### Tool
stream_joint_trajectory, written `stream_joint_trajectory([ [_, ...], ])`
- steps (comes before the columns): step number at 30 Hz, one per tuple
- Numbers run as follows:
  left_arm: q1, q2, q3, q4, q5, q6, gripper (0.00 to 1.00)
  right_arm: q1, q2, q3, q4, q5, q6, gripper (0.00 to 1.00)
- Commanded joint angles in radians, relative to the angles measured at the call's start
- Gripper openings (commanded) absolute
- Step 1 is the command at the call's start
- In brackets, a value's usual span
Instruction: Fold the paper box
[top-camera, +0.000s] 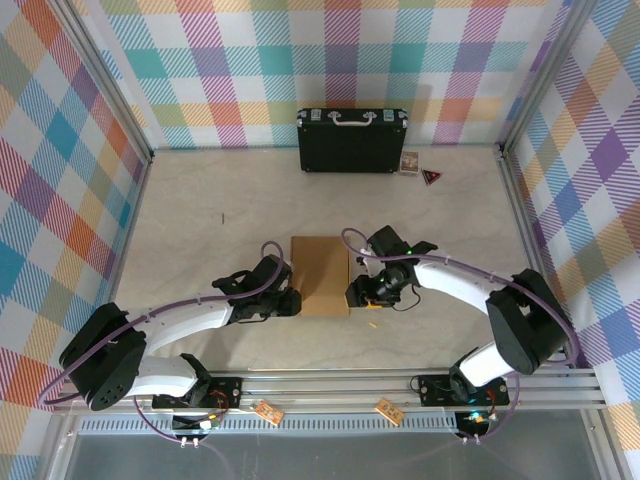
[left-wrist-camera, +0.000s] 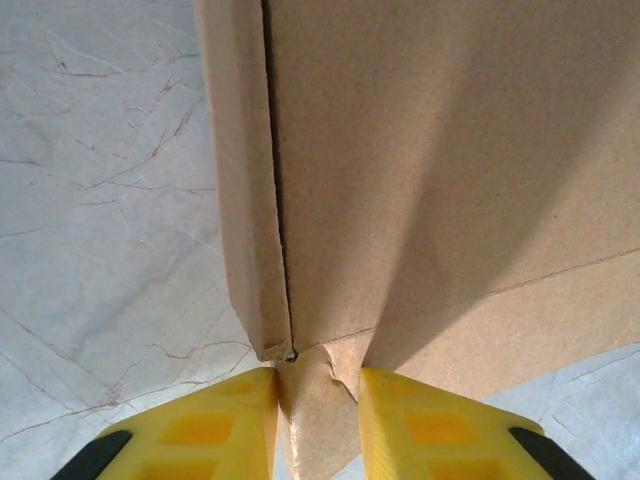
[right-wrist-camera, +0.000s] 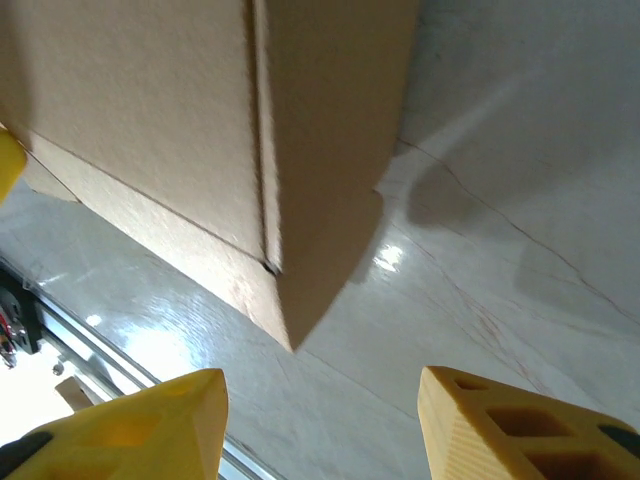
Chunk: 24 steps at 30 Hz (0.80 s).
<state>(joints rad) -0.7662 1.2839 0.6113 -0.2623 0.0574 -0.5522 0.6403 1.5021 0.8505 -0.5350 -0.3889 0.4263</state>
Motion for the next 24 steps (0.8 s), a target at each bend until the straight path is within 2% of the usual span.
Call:
stream_joint_trajectory([
  [1, -0.008, 0.008, -0.012, -0.04, -0.024, 0.013, 0.27, 0.012, 0.019, 0.022, 0.071, -0.031, 0.022, 0.55],
  [4, -0.009, 0.01, -0.007, -0.041, -0.026, 0.013, 0.27, 0.012, 0.034, 0.042, 0.062, 0.005, 0.011, 0.55],
  [8, -0.008, 0.019, -0.004, -0.034, -0.024, 0.013, 0.27, 0.017, 0.085, 0.044, 0.083, -0.036, 0.028, 0.55],
  [24, -0.009, 0.024, 0.006, -0.036, -0.017, 0.015, 0.27, 0.024, 0.126, 0.036, 0.169, -0.089, 0.067, 0.48],
])
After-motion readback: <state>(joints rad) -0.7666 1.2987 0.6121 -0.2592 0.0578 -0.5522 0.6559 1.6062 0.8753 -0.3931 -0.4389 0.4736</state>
